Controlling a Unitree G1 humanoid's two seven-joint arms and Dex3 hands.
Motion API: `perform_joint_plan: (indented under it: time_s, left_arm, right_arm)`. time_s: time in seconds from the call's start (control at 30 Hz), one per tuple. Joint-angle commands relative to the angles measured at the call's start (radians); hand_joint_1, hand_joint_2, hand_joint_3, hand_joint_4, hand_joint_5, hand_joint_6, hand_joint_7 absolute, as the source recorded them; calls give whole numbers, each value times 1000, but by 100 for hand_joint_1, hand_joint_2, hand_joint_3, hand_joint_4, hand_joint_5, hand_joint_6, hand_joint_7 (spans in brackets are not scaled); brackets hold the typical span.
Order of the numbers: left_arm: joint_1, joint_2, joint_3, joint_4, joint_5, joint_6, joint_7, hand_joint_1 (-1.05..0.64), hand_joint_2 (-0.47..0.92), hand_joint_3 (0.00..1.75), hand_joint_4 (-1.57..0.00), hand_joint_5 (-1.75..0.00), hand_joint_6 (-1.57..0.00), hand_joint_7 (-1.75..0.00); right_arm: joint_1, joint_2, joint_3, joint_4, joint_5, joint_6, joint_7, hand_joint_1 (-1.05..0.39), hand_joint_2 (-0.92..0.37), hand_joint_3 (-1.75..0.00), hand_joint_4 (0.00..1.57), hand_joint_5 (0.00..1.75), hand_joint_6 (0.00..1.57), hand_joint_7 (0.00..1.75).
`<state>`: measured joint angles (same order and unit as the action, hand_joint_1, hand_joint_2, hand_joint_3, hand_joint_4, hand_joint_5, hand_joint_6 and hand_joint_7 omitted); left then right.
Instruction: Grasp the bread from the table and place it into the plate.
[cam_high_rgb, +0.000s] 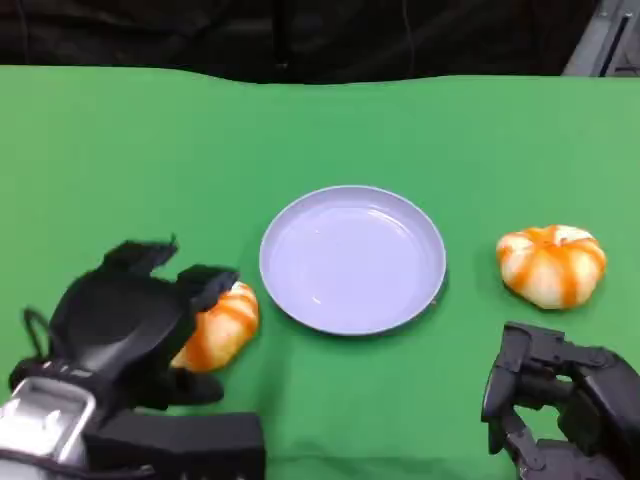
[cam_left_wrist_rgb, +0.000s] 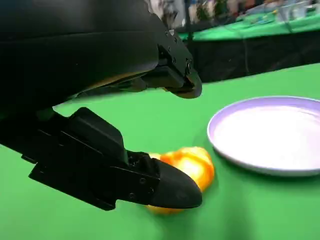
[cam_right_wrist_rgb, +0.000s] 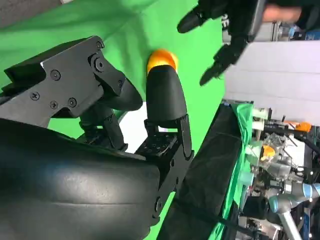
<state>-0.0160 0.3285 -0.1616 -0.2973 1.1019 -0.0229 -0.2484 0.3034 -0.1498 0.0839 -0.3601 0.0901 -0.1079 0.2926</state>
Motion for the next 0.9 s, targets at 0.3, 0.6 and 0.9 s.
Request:
perform_joint_plan:
  time_s: [0.3, 0.6, 0.9]
  left_arm:
    - [-37, 36, -70, 24, 37, 81, -23, -94, 92, 28, -19, -9, -39, 0]
    - [-51, 47, -91, 43, 31, 100, -22, -94, 92, 29, -19, -7, -37, 0]
    - [-77, 20, -113, 124, 16, 144, 9, -92, 92, 28, -20, -5, -37, 0]
  right_arm:
    - [-2, -8, -8, -9, 1, 2, -12, 7, -62, -113, 79, 175, 71, 159]
    - [3, -6, -6, -24, -1, 18, -18, 7, -62, -114, 79, 175, 70, 161]
    - [7, -5, -4, -23, 2, 6, -14, 7, -62, -114, 79, 175, 70, 161]
